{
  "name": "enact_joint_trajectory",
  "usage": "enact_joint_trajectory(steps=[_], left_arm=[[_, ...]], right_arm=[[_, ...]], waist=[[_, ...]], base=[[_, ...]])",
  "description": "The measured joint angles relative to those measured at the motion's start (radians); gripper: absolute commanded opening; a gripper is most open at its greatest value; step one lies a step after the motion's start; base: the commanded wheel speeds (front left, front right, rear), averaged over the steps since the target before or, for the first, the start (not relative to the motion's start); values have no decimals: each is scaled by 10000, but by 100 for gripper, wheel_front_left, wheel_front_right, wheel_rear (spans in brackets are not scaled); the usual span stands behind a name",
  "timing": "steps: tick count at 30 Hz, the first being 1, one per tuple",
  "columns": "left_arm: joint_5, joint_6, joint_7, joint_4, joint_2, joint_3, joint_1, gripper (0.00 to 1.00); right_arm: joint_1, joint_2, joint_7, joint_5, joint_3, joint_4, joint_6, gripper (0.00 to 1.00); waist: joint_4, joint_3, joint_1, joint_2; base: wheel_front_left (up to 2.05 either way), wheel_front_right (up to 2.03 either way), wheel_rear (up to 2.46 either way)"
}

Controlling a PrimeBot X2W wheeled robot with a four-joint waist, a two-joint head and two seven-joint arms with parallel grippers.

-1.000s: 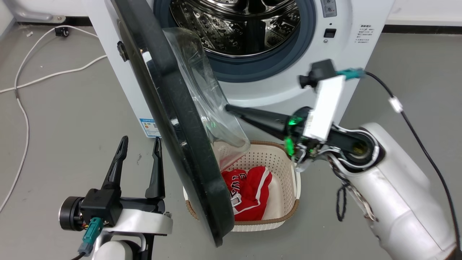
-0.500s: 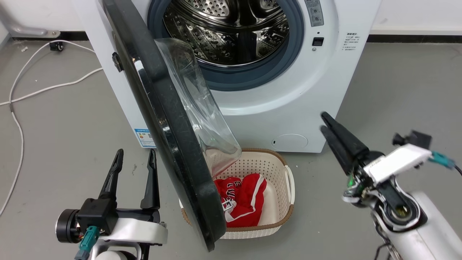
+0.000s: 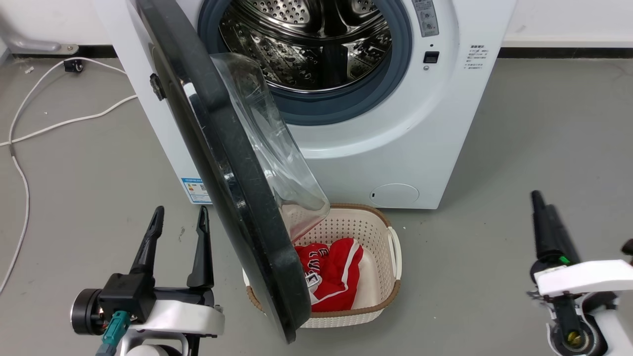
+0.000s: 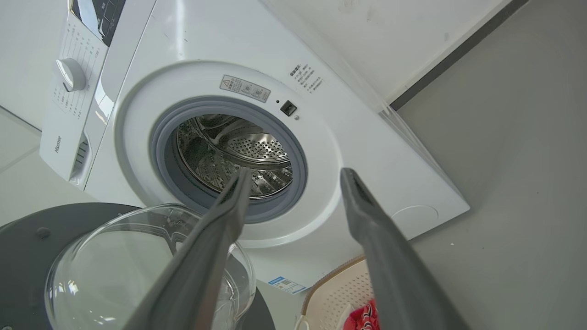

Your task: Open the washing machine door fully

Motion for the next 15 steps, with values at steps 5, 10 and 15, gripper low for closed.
enact_joint_trajectory(steps=[5, 10, 15], left_arm=[[86, 0, 0, -6, -2, 59, 5, 100], [165, -33, 0, -4, 4, 125, 5, 100], [226, -90, 0, -8, 0, 201, -4, 100]], right_arm=[[402, 980, -29, -3856, -2150, -754, 0, 100], [834, 1862, -21, -7311, -3363, -2397, 2, 100], [1257, 2125, 339, -9501, -3567, -4219, 2, 100]], waist=[[-21, -6, 0, 0], [-1, -7, 0, 0], [8, 28, 0, 0]], base=[[0, 0, 0], [0, 0, 0], [0, 0, 0]])
